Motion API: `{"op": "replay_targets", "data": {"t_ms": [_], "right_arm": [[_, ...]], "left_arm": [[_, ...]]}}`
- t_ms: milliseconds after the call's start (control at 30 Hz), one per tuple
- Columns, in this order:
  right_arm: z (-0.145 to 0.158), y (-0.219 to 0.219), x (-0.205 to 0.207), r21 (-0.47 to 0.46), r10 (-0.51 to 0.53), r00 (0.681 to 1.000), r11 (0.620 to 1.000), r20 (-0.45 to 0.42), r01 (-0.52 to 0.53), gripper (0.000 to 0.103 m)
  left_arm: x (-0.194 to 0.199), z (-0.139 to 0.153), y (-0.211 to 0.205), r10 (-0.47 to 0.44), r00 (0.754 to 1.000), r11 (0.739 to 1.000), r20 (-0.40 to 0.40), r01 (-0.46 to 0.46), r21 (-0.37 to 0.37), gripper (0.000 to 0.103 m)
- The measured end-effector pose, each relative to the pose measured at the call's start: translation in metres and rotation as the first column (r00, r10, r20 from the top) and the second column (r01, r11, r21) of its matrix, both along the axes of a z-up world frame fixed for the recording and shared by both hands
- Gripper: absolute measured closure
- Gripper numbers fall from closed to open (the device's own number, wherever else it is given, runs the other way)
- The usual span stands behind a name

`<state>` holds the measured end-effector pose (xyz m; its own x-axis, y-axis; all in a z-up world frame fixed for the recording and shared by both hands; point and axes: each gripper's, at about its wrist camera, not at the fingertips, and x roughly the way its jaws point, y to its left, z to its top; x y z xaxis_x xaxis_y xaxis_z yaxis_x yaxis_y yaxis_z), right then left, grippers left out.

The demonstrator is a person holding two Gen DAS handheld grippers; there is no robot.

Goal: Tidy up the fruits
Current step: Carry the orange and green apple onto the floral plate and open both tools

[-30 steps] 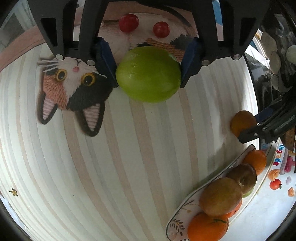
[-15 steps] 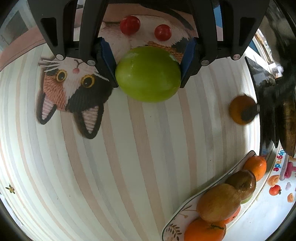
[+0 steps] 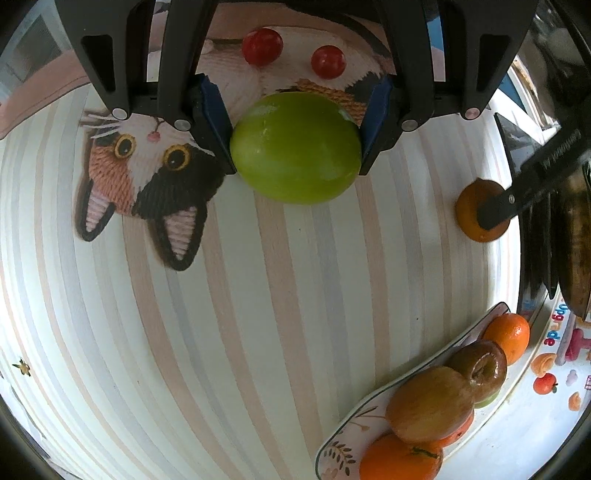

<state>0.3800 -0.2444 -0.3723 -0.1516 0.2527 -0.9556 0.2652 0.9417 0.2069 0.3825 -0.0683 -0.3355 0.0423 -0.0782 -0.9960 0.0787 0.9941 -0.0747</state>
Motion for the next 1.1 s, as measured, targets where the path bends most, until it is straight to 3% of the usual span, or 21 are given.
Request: {"op": "replay_targets", "data": {"t_ms": [200, 367, 633, 867, 1100], "right_arm": [[0.012, 0.004, -0.005, 0.018, 0.002, 0.999, 1.000, 0.034, -0.003, 0.038], [0.025, 0.003, -0.005, 0.037, 0.001, 0.998, 0.999, 0.066, -0.004, 0.038], [0.052, -0.008, 0.017, 0.087, -0.025, 0.991, 0.996, 0.128, 0.013, 0.038], [0.077, -0.027, 0.082, 0.090, -0.052, 0.973, 0.995, 0.223, 0.033, 0.038], [0.058, -0.041, 0.156, 0.046, -0.062, 0.968, 0.998, 0.242, 0.052, 0.038]], "left_arm": [[0.008, 0.003, 0.006, 0.023, 1.000, 1.000, -0.005, -0.024, -0.017, 0.055], [0.011, 0.024, 0.028, 0.035, 0.999, 0.998, 0.021, -0.034, -0.051, 0.056], [0.027, 0.092, 0.038, 0.062, 0.990, 0.991, 0.127, -0.046, -0.129, 0.056], [0.083, 0.129, 0.053, 0.118, 0.971, 0.984, 0.208, -0.086, -0.158, 0.056], [0.161, 0.111, 0.075, 0.152, 0.974, 0.984, 0.167, -0.133, -0.118, 0.056]]}}
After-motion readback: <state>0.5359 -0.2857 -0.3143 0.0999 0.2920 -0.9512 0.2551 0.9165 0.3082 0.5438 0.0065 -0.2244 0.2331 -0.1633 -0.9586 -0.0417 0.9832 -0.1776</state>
